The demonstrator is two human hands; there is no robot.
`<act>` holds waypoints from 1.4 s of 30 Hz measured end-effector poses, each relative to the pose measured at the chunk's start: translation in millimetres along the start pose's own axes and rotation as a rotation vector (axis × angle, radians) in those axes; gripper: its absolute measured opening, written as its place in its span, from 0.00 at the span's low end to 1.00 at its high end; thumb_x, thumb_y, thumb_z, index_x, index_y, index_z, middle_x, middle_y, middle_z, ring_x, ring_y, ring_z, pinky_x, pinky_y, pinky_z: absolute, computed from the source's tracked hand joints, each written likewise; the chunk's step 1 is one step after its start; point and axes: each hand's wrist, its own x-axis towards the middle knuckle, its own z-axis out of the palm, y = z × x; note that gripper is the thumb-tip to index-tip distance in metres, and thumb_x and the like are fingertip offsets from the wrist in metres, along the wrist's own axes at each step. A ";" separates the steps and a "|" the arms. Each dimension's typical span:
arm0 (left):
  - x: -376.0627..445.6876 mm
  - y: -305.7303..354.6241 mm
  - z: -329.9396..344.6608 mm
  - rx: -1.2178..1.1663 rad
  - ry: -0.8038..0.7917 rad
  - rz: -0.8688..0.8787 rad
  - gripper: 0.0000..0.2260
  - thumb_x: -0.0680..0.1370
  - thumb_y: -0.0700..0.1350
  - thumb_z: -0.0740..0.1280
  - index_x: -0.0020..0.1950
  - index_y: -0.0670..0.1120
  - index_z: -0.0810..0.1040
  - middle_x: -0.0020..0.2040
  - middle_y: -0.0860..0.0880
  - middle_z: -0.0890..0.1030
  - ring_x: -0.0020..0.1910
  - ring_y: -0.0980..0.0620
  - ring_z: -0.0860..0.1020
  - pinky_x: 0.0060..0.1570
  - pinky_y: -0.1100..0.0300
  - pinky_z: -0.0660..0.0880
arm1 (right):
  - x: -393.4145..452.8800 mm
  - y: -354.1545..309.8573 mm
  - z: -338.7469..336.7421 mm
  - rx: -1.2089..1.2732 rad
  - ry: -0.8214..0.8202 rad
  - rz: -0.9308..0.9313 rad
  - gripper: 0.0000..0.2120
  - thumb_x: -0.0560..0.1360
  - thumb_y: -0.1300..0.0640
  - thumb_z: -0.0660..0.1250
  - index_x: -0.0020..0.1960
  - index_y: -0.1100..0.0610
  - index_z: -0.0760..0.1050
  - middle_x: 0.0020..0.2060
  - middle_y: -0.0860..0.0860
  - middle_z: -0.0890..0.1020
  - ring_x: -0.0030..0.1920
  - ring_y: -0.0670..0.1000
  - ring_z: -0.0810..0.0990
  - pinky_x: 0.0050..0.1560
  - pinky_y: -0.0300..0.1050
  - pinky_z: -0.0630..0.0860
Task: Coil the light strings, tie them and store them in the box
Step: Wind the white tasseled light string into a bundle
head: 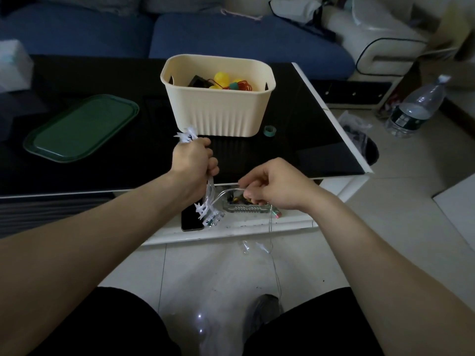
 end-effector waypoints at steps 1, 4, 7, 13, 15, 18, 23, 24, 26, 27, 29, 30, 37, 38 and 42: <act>0.2 -0.8 0.2 0.007 -0.015 -0.014 0.11 0.82 0.36 0.52 0.43 0.44 0.69 0.27 0.51 0.61 0.20 0.56 0.60 0.22 0.65 0.58 | -0.1 -2.0 0.6 0.021 0.007 -0.013 0.08 0.76 0.64 0.73 0.53 0.55 0.83 0.36 0.51 0.86 0.38 0.47 0.85 0.45 0.43 0.82; 0.6 -3.8 1.2 0.010 -0.063 -0.068 0.12 0.82 0.36 0.52 0.40 0.45 0.67 0.28 0.49 0.62 0.20 0.55 0.62 0.23 0.65 0.61 | -0.4 -7.0 2.9 0.059 0.003 -0.030 0.07 0.73 0.63 0.77 0.48 0.56 0.81 0.35 0.51 0.86 0.37 0.48 0.86 0.45 0.43 0.83; -6.2 -5.7 3.4 0.051 -0.106 -0.102 0.11 0.83 0.38 0.54 0.42 0.43 0.69 0.30 0.46 0.69 0.27 0.49 0.72 0.31 0.56 0.74 | 1.3 -9.3 7.2 0.074 0.007 -0.041 0.09 0.71 0.63 0.78 0.45 0.57 0.78 0.34 0.52 0.86 0.38 0.52 0.87 0.46 0.49 0.84; -12.8 -14.9 2.9 0.407 -0.253 -0.063 0.12 0.80 0.36 0.56 0.38 0.41 0.73 0.34 0.41 0.77 0.34 0.44 0.76 0.39 0.51 0.76 | 2.8 -11.3 15.1 0.095 0.062 -0.056 0.11 0.71 0.63 0.78 0.44 0.58 0.75 0.31 0.55 0.85 0.33 0.55 0.86 0.41 0.51 0.85; -14.8 -19.0 1.8 0.529 -0.312 -0.056 0.15 0.79 0.34 0.56 0.35 0.40 0.75 0.31 0.41 0.77 0.29 0.44 0.77 0.35 0.52 0.75 | 4.6 -12.8 18.1 0.022 0.122 -0.041 0.13 0.70 0.61 0.80 0.42 0.55 0.74 0.32 0.51 0.84 0.32 0.49 0.84 0.35 0.37 0.79; -15.9 -22.8 -1.8 0.658 -0.394 -0.108 0.14 0.80 0.34 0.54 0.40 0.39 0.75 0.31 0.40 0.78 0.24 0.46 0.76 0.27 0.58 0.69 | 8.7 -12.8 23.2 -0.051 0.249 -0.023 0.16 0.66 0.58 0.81 0.38 0.51 0.73 0.36 0.46 0.81 0.33 0.43 0.77 0.29 0.28 0.68; -9.5 -19.9 -6.9 0.798 -0.347 -0.087 0.14 0.80 0.35 0.54 0.38 0.41 0.75 0.22 0.49 0.73 0.19 0.53 0.67 0.23 0.64 0.62 | 9.2 -10.8 23.3 0.119 0.132 -0.070 0.15 0.66 0.62 0.82 0.43 0.52 0.77 0.37 0.47 0.84 0.38 0.42 0.84 0.42 0.38 0.79; -8.0 -18.4 -7.2 0.760 -0.321 -0.089 0.14 0.80 0.35 0.54 0.38 0.41 0.74 0.21 0.49 0.72 0.18 0.54 0.65 0.23 0.65 0.61 | 9.5 -9.5 20.2 0.130 0.142 -0.078 0.14 0.67 0.60 0.81 0.46 0.52 0.79 0.41 0.47 0.84 0.45 0.45 0.85 0.49 0.43 0.81; -6.7 -15.3 -7.4 0.639 -0.264 -0.097 0.13 0.81 0.36 0.55 0.39 0.42 0.72 0.26 0.47 0.71 0.18 0.54 0.64 0.22 0.65 0.60 | 10.4 -6.5 11.3 0.070 0.226 -0.053 0.13 0.71 0.58 0.78 0.53 0.50 0.78 0.48 0.47 0.83 0.52 0.47 0.82 0.56 0.47 0.80; -6.6 -13.4 -7.4 0.576 -0.236 -0.090 0.12 0.81 0.37 0.55 0.39 0.43 0.71 0.28 0.46 0.72 0.18 0.54 0.64 0.23 0.65 0.61 | 10.6 -3.8 7.8 0.088 0.253 -0.014 0.11 0.74 0.56 0.75 0.55 0.51 0.78 0.49 0.47 0.82 0.53 0.47 0.82 0.59 0.49 0.80; -7.1 -9.8 -5.3 0.460 -0.195 -0.048 0.12 0.82 0.38 0.55 0.40 0.44 0.71 0.29 0.46 0.73 0.20 0.53 0.66 0.27 0.61 0.64 | 8.9 1.6 4.2 0.234 0.227 0.120 0.08 0.80 0.51 0.69 0.54 0.54 0.79 0.48 0.50 0.83 0.52 0.51 0.83 0.61 0.57 0.79; -7.9 -7.8 -4.2 0.403 -0.182 -0.021 0.12 0.82 0.38 0.55 0.41 0.44 0.71 0.29 0.46 0.73 0.20 0.53 0.67 0.29 0.59 0.65 | 8.7 5.0 4.1 0.287 0.180 0.196 0.13 0.82 0.47 0.65 0.54 0.56 0.79 0.47 0.52 0.84 0.52 0.54 0.84 0.62 0.60 0.79; -9.1 -0.7 -2.2 0.230 -0.150 0.155 0.09 0.84 0.41 0.55 0.45 0.44 0.71 0.35 0.47 0.74 0.24 0.54 0.69 0.25 0.63 0.67 | 4.6 12.6 6.6 0.585 -0.354 0.220 0.23 0.82 0.45 0.60 0.61 0.64 0.79 0.50 0.56 0.86 0.55 0.56 0.85 0.66 0.57 0.76; -9.4 -0.8 -2.0 0.229 -0.150 0.166 0.10 0.84 0.41 0.55 0.45 0.44 0.71 0.35 0.47 0.74 0.24 0.54 0.68 0.25 0.63 0.66 | 6.4 11.4 7.3 0.620 -0.321 0.174 0.17 0.81 0.50 0.63 0.59 0.63 0.80 0.45 0.55 0.85 0.51 0.55 0.84 0.66 0.58 0.76; -10.1 -3.0 -1.6 0.263 -0.146 0.158 0.10 0.84 0.40 0.54 0.45 0.43 0.70 0.34 0.47 0.73 0.22 0.55 0.68 0.22 0.64 0.66 | 13.0 7.5 9.5 0.759 -0.134 0.083 0.11 0.82 0.56 0.64 0.55 0.62 0.81 0.35 0.52 0.80 0.37 0.50 0.80 0.53 0.54 0.81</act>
